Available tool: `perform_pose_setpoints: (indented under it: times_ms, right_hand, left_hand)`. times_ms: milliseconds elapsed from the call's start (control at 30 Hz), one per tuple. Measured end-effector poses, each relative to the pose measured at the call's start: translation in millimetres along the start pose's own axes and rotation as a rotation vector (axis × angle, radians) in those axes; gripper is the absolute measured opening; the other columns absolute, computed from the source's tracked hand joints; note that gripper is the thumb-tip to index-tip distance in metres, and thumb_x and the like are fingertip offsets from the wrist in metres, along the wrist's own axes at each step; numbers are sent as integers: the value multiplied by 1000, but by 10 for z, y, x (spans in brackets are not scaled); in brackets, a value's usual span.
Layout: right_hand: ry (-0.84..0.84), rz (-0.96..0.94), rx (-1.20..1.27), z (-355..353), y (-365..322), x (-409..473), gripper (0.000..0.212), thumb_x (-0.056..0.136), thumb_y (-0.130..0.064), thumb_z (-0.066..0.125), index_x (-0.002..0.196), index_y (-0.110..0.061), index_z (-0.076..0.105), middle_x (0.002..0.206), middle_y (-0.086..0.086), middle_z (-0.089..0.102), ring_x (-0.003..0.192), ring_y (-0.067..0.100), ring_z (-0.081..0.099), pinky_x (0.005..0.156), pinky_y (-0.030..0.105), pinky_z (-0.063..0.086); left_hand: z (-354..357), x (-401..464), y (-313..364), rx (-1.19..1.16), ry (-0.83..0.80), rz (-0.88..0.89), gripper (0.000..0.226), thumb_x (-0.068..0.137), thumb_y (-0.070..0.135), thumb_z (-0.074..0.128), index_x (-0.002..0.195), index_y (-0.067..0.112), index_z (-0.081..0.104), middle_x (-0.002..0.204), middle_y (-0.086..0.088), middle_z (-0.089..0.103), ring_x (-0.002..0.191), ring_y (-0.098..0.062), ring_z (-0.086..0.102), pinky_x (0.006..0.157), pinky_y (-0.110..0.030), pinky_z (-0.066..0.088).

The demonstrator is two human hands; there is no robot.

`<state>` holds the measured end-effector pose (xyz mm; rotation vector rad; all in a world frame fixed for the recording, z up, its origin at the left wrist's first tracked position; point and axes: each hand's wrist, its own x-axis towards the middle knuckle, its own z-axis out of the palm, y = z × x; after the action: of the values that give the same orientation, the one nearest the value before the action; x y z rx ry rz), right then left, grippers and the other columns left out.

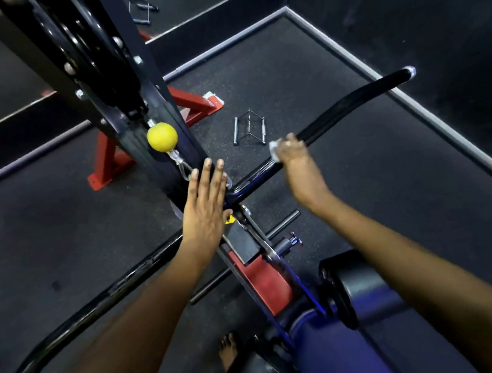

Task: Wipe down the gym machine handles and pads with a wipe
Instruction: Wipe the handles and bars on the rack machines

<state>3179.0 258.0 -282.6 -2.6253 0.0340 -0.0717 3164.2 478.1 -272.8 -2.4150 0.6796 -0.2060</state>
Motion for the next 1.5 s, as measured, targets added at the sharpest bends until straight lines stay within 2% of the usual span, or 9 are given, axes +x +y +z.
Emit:
perform_pose_setpoints:
  times_ms: [133, 233, 333, 600, 767, 867, 1033, 1133, 1500]
  right_hand:
    - [-76, -340, -102, 222, 5, -168, 57, 77, 15, 55, 131, 0, 52, 136, 20, 50, 129, 37, 45, 112, 42, 21]
    - [128, 26, 13, -67, 458, 217, 34, 100, -22, 37, 126, -12, 56, 138, 14, 48, 132, 29, 40, 116, 38, 22]
    - [184, 313, 115, -232, 499, 306, 37, 100, -18, 26, 123, -12, 54, 135, 8, 47, 129, 8, 40, 109, 37, 28]
    - [10, -303, 314, 417, -401, -748, 52, 88, 0, 27, 137, -1, 44, 145, 10, 39, 137, 14, 29, 116, 21, 15]
    - [570, 815, 978, 280, 248, -183, 21, 90, 2, 54, 99, -7, 70, 77, -2, 64, 58, 1, 59, 63, 18, 50]
    - [603, 872, 1260, 17, 528, 313, 35, 86, 15, 45, 66, -13, 48, 62, -3, 45, 48, 3, 44, 50, 16, 38]
    - [181, 860, 1368, 141, -164, 80, 39, 83, 20, 26, 66, -11, 43, 47, -3, 49, 48, 13, 44, 43, 24, 37]
    - [-148, 883, 1404, 427, -502, -230, 34, 86, 21, 31, 91, -1, 57, 75, 9, 61, 67, 20, 58, 51, 22, 53]
    - [-29, 940, 1563, 656, -956, -358, 33, 85, 24, 28, 71, 4, 50, 74, 18, 51, 49, 14, 61, 57, 23, 57]
  left_hand:
    - [55, -7, -26, 29, 49, 48, 81, 99, 55, 23, 149, 3, -13, 158, -20, -17, 145, -41, -12, 108, -60, -22]
    - [72, -1, -35, 33, 92, 55, 81, 99, 55, 27, 151, 2, -6, 159, -19, -11, 144, -41, -12, 108, -59, -22]
    - [71, 0, -43, 37, 101, 53, 82, 98, 55, 28, 152, 2, -2, 160, -18, -8, 143, -40, -13, 110, -58, -20]
    - [104, 1, -39, 26, 138, 55, 83, 97, 55, 31, 151, 1, -3, 161, -17, -3, 144, -40, -9, 112, -57, -17]
    - [147, 11, -38, 15, 140, 52, 81, 97, 54, 29, 153, 2, 2, 160, -17, -6, 144, -40, -10, 113, -57, -17]
    - [159, 11, -35, 24, 152, 47, 76, 98, 52, 23, 153, 3, 2, 159, -18, -9, 144, -40, -10, 113, -56, -15]
    - [167, 15, -10, 6, 154, 28, 71, 100, 46, 14, 152, 2, -5, 159, -18, -14, 144, -40, -12, 112, -55, -19]
    - [177, 21, 2, -7, 161, 22, 69, 100, 45, 14, 152, 3, -4, 159, -17, -13, 144, -40, -11, 112, -55, -20]
    - [103, -2, -66, -128, 77, 57, 69, 102, 44, 19, 148, -1, -7, 154, -24, -20, 140, -43, -18, 109, -54, -21]
